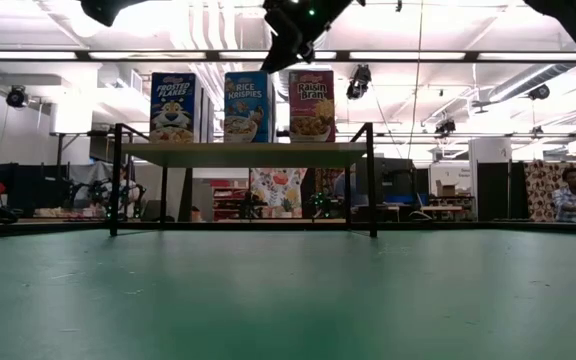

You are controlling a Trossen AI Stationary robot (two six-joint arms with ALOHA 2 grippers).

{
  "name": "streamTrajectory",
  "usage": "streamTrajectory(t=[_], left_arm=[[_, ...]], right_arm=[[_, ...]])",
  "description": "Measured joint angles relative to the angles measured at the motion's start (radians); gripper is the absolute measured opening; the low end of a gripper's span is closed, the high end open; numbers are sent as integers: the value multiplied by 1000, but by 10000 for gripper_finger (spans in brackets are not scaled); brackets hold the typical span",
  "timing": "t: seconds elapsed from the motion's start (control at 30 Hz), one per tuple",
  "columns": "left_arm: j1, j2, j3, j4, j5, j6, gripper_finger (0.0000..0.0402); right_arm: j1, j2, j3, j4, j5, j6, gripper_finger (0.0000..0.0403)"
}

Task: Stack cereal on shelf
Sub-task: Adjust the light blue cereal boxes

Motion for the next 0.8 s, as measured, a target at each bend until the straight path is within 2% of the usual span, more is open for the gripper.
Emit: streamTrajectory(t=[0.8], left_arm=[[0,0,0,2,0,6,213]], right_arm=[[1,6,-42,62,-2,-20,9]])
